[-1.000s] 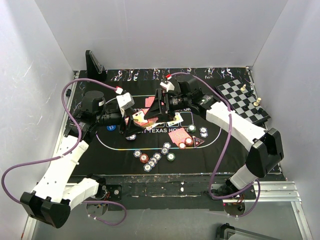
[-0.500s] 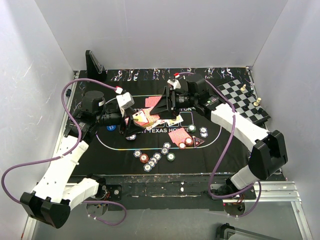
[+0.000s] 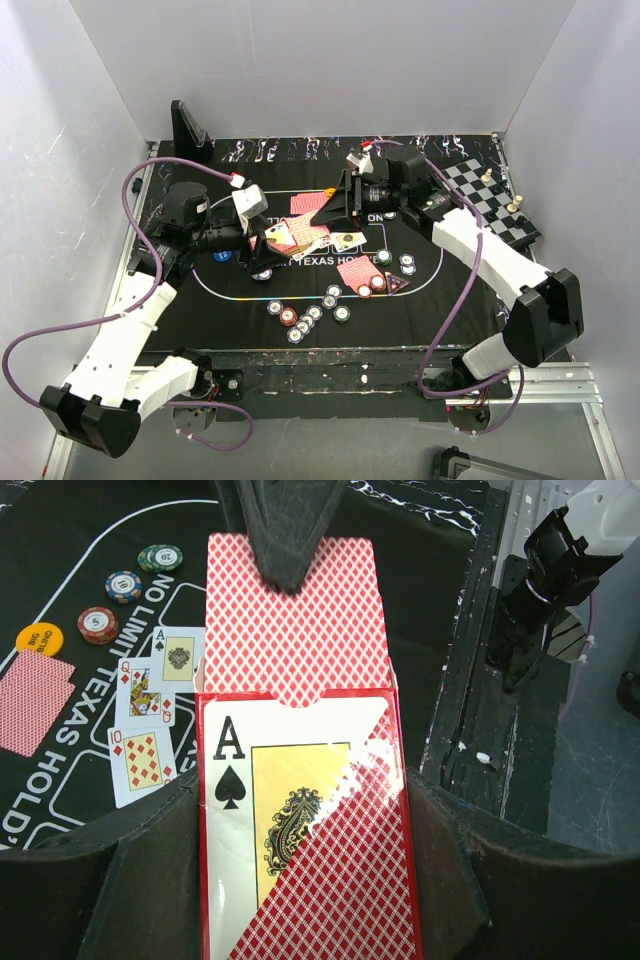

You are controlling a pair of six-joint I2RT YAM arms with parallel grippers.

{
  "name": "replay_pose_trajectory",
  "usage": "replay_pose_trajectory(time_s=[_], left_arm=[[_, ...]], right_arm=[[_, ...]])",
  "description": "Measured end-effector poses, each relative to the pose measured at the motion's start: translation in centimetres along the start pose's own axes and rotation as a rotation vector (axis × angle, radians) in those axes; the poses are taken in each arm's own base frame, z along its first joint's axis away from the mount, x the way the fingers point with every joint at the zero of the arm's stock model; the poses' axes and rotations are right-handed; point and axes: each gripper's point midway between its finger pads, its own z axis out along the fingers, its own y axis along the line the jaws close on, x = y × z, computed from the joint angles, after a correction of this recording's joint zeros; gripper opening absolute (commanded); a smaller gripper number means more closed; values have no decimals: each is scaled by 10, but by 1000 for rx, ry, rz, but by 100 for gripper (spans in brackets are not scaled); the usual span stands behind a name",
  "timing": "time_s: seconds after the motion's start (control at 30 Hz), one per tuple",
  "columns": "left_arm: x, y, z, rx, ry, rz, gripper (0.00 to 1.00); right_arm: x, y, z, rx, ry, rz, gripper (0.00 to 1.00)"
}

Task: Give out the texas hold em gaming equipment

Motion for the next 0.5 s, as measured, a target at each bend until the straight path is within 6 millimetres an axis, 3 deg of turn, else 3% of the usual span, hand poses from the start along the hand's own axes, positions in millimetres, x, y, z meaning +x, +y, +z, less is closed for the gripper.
replay_pose_trajectory(time_s=[0.23,0.5], left_arm=[[-2,-2,-2,2,-8,9,0],[-3,-2,-2,4,-10,10,0]], right_arm=[[-8,0,-15,23,-47,-16,76],[6,10,-7,5,-14,-31,79]])
